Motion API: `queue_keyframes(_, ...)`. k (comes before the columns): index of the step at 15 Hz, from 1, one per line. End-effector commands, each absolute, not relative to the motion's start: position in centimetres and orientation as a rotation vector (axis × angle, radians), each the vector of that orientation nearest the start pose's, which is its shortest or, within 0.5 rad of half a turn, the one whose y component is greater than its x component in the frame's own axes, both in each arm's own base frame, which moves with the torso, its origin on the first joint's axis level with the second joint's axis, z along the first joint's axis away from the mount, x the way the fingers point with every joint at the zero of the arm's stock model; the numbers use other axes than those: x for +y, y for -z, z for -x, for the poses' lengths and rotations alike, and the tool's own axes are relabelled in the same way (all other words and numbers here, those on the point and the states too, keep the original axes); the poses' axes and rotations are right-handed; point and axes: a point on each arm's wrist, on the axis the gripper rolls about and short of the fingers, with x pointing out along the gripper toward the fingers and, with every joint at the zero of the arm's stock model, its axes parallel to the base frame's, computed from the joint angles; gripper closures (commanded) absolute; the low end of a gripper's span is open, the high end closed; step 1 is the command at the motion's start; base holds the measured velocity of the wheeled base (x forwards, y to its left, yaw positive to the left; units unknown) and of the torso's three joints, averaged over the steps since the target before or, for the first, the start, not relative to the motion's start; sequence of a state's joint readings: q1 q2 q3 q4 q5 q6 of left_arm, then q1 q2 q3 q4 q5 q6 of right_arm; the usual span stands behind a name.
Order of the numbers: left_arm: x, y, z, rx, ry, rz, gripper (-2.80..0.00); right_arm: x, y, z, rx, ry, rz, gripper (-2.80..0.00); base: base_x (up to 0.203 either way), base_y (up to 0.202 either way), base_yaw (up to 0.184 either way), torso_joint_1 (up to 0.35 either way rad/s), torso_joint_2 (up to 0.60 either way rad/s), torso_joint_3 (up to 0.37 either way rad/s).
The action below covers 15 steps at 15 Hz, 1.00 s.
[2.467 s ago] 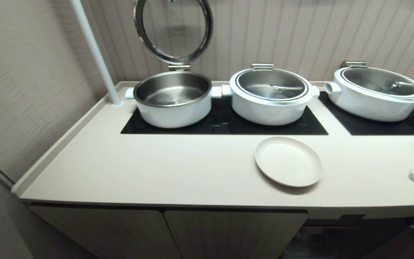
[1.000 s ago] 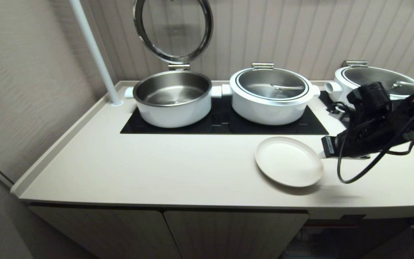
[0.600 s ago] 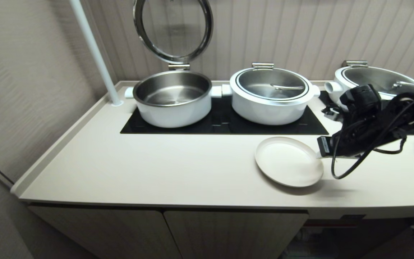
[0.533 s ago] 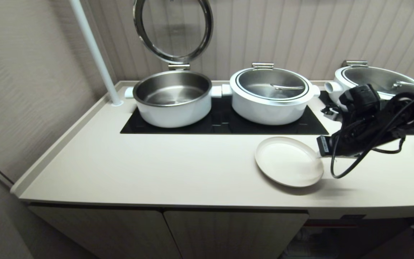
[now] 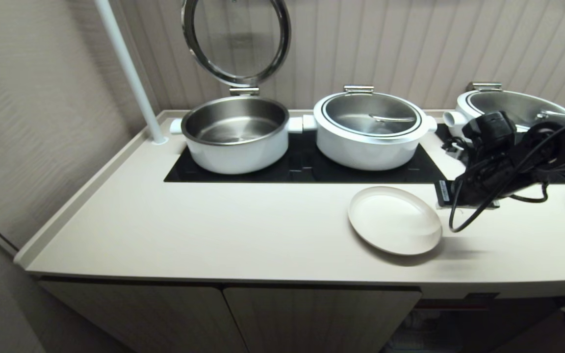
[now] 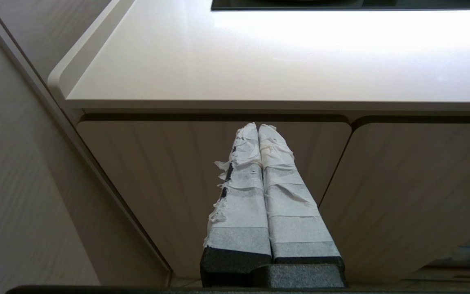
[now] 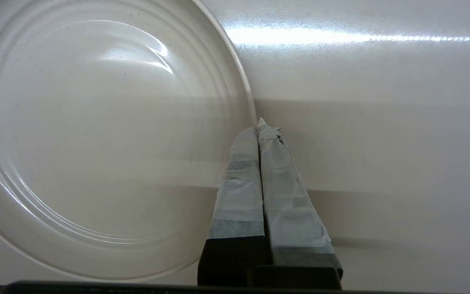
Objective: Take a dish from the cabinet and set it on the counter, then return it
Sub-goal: Pick up the plate from the table
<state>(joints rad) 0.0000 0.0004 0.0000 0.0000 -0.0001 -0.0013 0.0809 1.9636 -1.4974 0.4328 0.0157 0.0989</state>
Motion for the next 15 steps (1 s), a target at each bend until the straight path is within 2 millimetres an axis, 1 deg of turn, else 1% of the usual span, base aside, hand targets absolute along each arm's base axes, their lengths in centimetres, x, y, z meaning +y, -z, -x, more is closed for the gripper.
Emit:
queue_keyframes(1, 0.00, -7.55, 2.28, 0.000, 0.000, 0.002, 0.00, 2.93, -18.60, -36.97, 0.901, -0.042, -0.065, 0.00, 0.000, 0.000, 0.000, 0.000, 0.00, 0.000)
queue_keyframes(9, 0.00, -7.55, 2.28, 0.000, 0.000, 0.002, 0.00, 3.19, -18.06, -37.06, 0.928, -0.049, -0.071, 0.00, 0.000, 0.000, 0.000, 0.000, 0.00, 0.000)
queue_keyframes(10, 0.00, -7.55, 2.28, 0.000, 0.000, 0.002, 0.00, 3.18, -18.00, -37.00, 0.935, -0.049, -0.072, -2.80, 0.000, 0.000, 0.000, 0.000, 0.00, 0.000)
queue_keyframes(15, 0.00, -7.55, 2.28, 0.000, 0.000, 0.002, 0.00, 3.20, -17.75, -37.27, 0.938, -0.038, -0.090, -2.80, 0.000, 0.000, 0.000, 0.000, 0.00, 0.000)
